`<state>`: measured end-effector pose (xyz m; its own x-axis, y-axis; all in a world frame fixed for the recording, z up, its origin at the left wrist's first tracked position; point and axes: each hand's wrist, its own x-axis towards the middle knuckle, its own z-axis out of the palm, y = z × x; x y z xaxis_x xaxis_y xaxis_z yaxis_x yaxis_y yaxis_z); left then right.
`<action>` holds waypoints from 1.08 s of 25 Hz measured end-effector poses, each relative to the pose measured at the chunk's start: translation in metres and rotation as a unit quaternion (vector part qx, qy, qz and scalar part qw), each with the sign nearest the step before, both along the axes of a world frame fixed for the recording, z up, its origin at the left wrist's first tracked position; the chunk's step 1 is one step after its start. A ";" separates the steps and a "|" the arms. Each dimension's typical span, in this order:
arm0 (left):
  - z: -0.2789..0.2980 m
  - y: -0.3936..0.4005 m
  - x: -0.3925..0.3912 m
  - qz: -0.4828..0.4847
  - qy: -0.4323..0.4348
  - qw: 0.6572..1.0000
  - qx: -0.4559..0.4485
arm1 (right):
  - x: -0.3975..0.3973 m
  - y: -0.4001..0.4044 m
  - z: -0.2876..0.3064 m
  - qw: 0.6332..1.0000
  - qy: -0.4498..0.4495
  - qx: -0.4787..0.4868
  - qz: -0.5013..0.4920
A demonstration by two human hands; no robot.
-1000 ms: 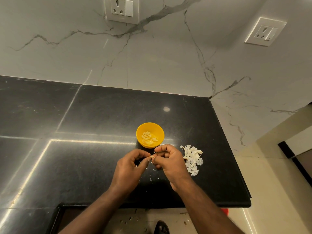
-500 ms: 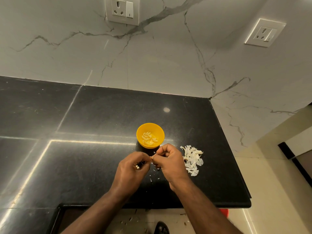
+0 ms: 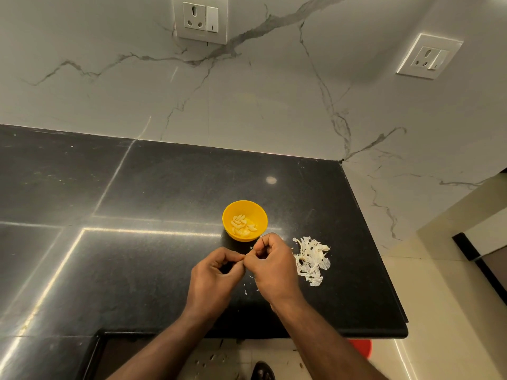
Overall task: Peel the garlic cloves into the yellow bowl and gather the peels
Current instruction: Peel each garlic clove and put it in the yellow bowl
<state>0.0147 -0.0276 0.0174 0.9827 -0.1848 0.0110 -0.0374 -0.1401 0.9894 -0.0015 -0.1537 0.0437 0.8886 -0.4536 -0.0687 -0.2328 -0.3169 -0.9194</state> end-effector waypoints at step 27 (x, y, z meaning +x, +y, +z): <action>0.003 0.013 0.017 -0.093 0.233 0.938 -0.241 | -0.003 -0.021 -0.001 0.975 -0.045 0.195 0.099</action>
<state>0.0315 -0.0144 0.0207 0.8528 -0.4380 -0.2843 0.4346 0.2937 0.8514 -0.0042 -0.1752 0.0426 0.9664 -0.2280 -0.1188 -0.1147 0.0312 -0.9929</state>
